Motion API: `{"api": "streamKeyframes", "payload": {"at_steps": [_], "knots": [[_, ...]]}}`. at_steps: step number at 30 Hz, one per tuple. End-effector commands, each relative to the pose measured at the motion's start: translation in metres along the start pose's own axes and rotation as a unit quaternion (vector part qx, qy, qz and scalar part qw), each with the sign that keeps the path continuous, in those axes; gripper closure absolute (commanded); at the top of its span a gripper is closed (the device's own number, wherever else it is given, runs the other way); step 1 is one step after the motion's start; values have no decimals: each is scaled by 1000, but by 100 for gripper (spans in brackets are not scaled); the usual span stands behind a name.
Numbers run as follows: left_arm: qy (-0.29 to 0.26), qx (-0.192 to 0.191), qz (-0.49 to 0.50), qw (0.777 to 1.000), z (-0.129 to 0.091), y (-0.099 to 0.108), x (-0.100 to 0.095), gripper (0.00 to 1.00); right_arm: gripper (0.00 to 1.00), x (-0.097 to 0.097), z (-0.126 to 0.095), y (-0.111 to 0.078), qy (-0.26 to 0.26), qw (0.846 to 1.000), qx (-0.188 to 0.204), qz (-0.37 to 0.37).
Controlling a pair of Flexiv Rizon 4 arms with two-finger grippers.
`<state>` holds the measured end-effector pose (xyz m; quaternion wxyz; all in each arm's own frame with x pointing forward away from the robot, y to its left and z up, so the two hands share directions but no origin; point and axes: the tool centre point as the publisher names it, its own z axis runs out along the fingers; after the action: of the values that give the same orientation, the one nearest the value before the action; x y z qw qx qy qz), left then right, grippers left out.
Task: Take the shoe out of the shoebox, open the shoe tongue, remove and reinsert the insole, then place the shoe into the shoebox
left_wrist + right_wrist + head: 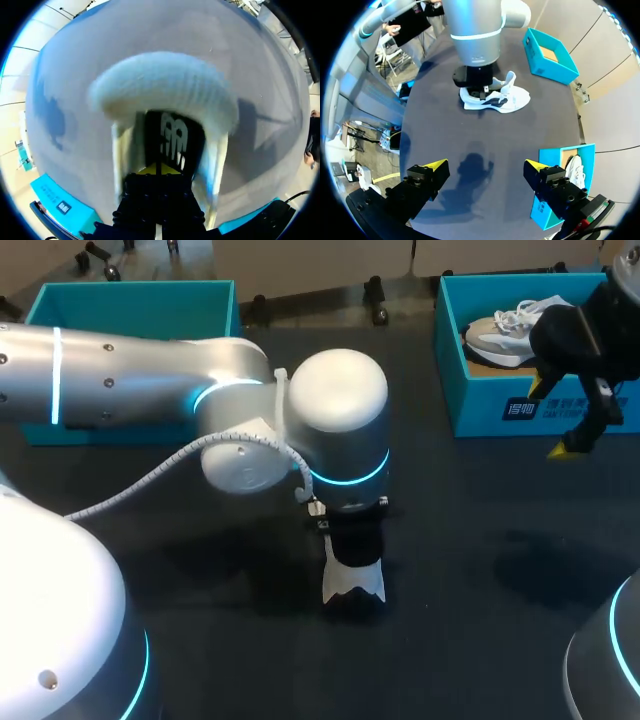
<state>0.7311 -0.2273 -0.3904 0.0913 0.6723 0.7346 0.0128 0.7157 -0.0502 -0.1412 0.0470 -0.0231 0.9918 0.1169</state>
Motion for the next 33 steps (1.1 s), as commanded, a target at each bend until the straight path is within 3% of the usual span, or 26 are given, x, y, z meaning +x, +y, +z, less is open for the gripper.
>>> {"api": "streamKeyframes", "payload": {"at_steps": [1, 8, 16, 17, 19, 21, 24, 33], "knots": [[-3, -16, 1, 1000, -31, 10, 8, 100, 0, -2, 1, 1, 2, 1000, 2, 1], [-5, -59, 3, 998, -49, 28, 10, 100, 0, -2, 1, 1, 2, 1000, 2, 1], [5, -62, 5, 998, -51, 31, 12, 100, 0, -2, 1, 1, 2, 1000, 2, 1], [5, -63, 4, 998, -50, 32, 12, 90, 0, -2, 1, 1, 2, 1000, 2, 1], [7, -65, 1, 998, -47, 33, 12, 31, 0, -2, 1, 1, 2, 1000, 2, 1], [8, -58, -2, 998, -45, 33, 12, 22, 0, -2, 1, 1, 2, 1000, 2, 1], [9, -59, -4, 998, -41, 33, 11, 0, 0, -2, 1, 1, 2, 1000, 2, 1], [7, -49, -4, 999, -47, 31, 10, 0, 0, -2, 1, 1, 2, 1000, 2, 1]]}}
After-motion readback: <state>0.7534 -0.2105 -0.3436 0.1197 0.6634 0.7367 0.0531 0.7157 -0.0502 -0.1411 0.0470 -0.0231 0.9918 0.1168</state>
